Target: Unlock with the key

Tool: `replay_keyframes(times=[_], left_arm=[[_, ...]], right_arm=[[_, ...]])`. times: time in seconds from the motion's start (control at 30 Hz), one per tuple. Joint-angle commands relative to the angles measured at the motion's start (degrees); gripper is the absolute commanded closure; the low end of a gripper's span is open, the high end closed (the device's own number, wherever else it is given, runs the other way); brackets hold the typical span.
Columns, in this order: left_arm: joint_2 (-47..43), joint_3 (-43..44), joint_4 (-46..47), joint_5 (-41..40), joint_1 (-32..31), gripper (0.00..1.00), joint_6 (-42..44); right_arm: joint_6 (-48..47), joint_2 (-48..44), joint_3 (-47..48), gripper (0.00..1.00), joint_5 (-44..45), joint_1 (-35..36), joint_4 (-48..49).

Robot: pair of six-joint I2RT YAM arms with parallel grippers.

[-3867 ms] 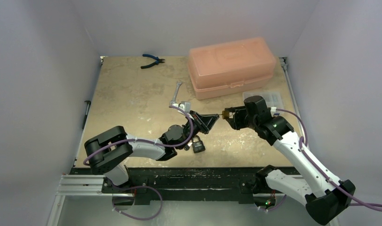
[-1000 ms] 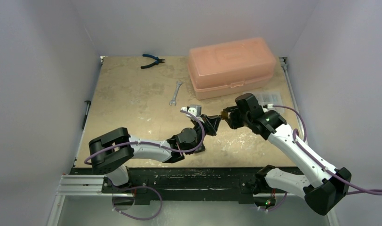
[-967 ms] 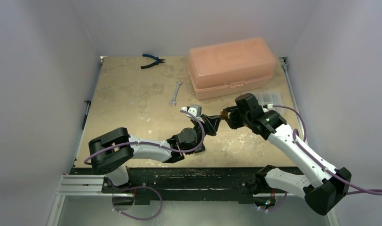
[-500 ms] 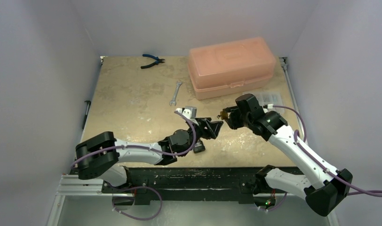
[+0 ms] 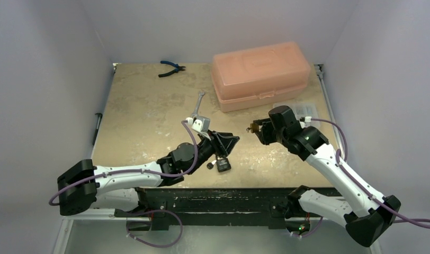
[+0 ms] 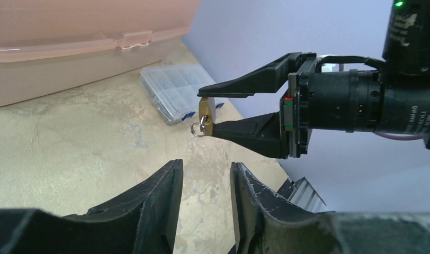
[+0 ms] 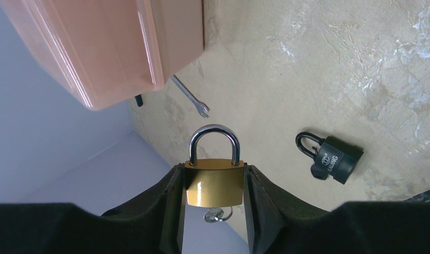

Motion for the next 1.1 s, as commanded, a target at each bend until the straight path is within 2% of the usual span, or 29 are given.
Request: replay_keyframes(times=[0.0,0.27,0.43,1.07], left_arm=[[1.8,0.8,2.2,8.1,2.5,0.61,0.2],[7.8,3.4,8.8,15.5,5.7,0.66,-1.5],[11.3,5.3,10.4,17.2,6.4,0.78,-2.0],[13.9,7.3,11.2,13.9,6.9,0.78,-2.3]], right_arm=[[-0.2,-1.3,2.3,1.00,1.3,0.3,-0.3],[-1.0,-2.3,1.0,1.00,0.3,0.3,0.4],[-1.4,-2.4,0.3,1.00,-0.4,0.3,1.2],[-2.5,-2.6,-1.1,1.00,-0.3,0.3,2.7]])
